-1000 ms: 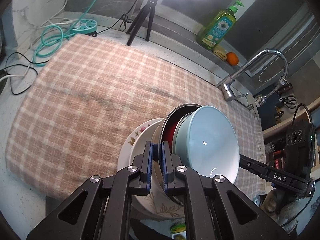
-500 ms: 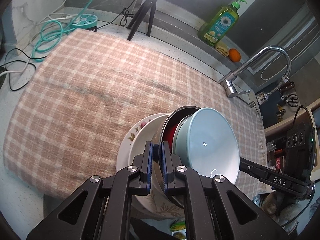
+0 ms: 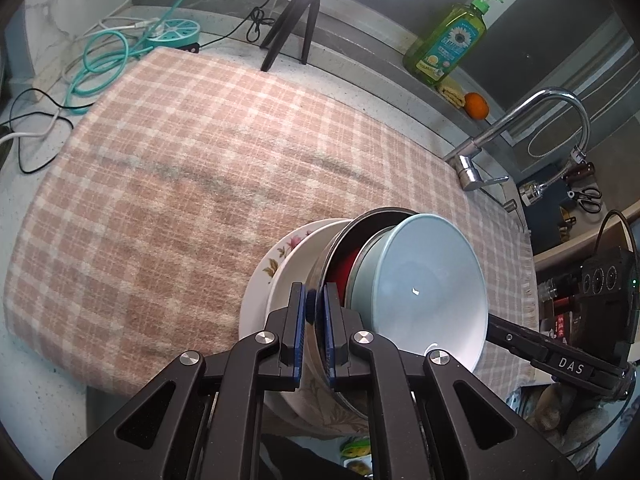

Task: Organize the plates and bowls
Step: 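Carry the bowl stack over the white floral plates and lower it on, then open both grippers to release the bowl stack on the plates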

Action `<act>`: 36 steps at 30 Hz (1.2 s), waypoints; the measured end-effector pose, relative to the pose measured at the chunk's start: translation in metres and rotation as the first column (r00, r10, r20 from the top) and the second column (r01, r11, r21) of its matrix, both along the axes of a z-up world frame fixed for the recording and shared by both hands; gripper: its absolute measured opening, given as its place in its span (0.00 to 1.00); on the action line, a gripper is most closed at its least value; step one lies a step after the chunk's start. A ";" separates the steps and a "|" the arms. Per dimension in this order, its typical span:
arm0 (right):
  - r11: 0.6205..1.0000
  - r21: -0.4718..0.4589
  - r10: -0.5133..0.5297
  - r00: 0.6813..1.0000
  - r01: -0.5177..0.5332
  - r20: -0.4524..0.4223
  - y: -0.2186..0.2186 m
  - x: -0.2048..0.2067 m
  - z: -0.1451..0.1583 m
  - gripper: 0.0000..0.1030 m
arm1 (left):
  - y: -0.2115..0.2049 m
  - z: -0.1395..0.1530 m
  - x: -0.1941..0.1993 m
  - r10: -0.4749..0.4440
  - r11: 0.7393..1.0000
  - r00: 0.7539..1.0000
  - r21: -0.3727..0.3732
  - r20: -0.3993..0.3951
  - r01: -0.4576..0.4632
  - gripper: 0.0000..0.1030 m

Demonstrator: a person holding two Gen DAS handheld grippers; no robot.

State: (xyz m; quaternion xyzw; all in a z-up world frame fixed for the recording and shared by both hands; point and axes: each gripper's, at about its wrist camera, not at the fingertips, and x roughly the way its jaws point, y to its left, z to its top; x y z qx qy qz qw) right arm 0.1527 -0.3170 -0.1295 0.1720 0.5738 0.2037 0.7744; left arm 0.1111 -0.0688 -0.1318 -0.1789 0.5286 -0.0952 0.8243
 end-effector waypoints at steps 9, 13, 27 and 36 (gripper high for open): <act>1.000 0.005 0.009 1.000 -0.009 0.005 0.000 -0.001 0.000 0.14 | -0.002 0.001 -0.002 -0.008 1.000 1.000 0.009 0.008 0.008 0.06; 1.000 -0.014 0.014 0.999 -0.014 0.041 0.001 -0.003 0.006 0.14 | -0.004 0.008 -0.006 -0.009 0.999 0.999 0.053 0.046 0.007 0.08; 0.999 -0.051 0.007 0.996 -0.003 0.087 -0.006 -0.009 0.017 0.14 | 0.009 0.020 -0.019 0.029 0.989 0.992 0.139 0.119 -0.045 0.09; 0.996 -0.085 0.008 0.984 0.007 0.180 -0.007 -0.022 0.037 0.32 | 0.011 0.033 -0.036 0.039 0.985 0.987 0.159 0.158 -0.065 0.17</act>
